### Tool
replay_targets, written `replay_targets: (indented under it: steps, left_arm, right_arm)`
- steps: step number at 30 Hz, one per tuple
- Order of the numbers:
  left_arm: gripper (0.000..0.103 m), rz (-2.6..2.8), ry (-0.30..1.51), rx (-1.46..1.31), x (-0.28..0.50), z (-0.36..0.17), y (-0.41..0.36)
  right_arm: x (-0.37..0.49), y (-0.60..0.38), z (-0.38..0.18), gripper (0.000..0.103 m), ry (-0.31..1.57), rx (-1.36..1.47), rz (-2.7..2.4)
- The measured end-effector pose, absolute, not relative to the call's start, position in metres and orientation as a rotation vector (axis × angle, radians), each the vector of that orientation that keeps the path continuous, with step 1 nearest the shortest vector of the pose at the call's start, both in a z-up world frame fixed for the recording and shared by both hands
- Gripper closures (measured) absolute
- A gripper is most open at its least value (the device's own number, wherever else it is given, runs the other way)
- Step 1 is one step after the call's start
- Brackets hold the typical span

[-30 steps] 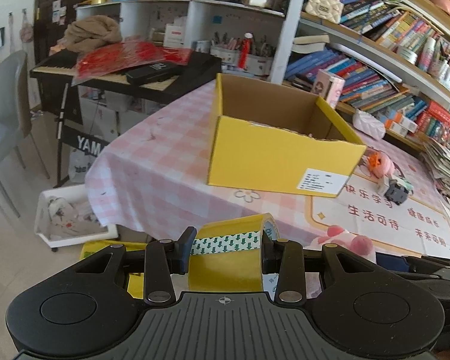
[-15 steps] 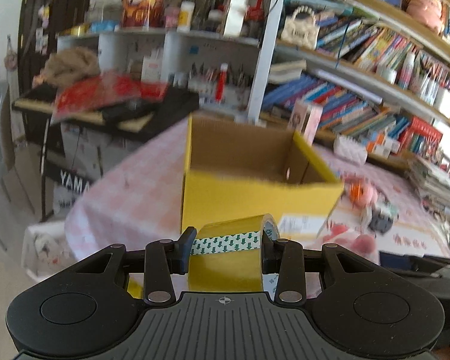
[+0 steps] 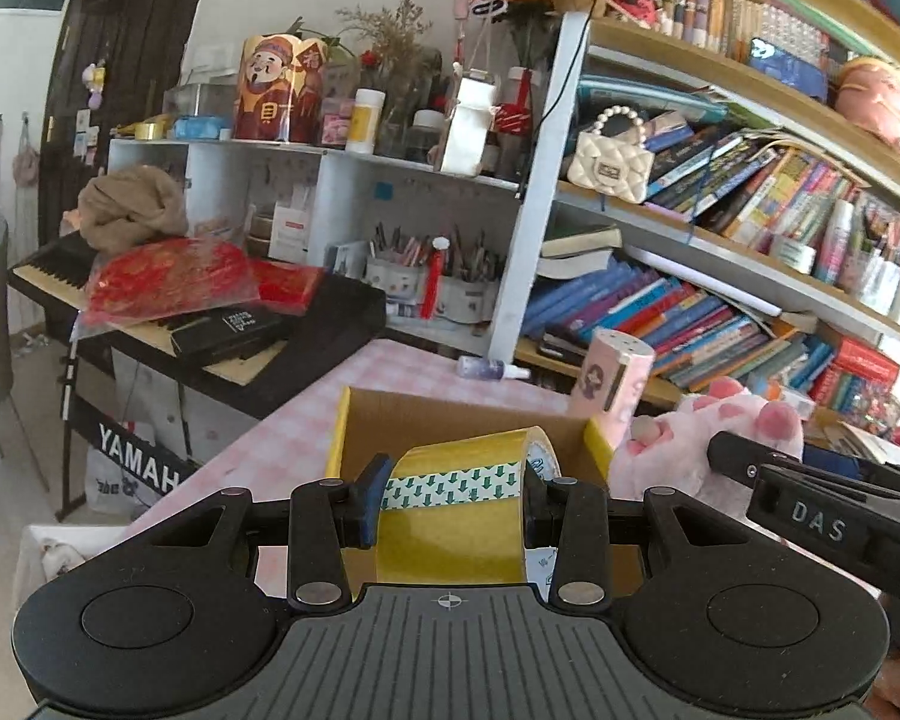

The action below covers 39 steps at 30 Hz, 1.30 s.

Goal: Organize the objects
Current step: 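Carry the tape roll and plush paw with both tools over the yellow box, then open both tools to drop the tape roll and plush paw into the box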

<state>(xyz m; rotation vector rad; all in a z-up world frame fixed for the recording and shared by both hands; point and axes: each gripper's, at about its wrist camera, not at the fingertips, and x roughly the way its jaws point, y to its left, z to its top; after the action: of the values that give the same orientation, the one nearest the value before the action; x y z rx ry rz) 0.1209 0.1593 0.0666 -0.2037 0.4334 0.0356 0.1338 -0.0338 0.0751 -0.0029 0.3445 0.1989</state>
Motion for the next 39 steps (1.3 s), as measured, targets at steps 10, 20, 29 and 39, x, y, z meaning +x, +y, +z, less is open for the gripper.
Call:
replay_targets:
  steps: [10,20,29,39]
  left_arm:
    - [0.065,0.105,0.487,-0.137,0.175,0.053,0.15]
    - [0.065,0.156,0.613,-0.086,0.205,0.018,0.14]
    - [0.065,0.186,0.692,-0.089,0.216,-0.002,0.139]
    - [0.065,0.197,0.747,-0.089,0.224,-0.014,0.13]
  right_arm:
    - [0.2,-0.019,0.045,0.053,0.408,-0.112,0.307]
    - [0.236,0.003,-0.001,0.052,0.565,-0.269,0.437]
    - [0.251,0.005,-0.024,0.052,0.655,-0.291,0.504]
    - [0.256,0.012,-0.032,0.05,0.658,-0.355,0.574]
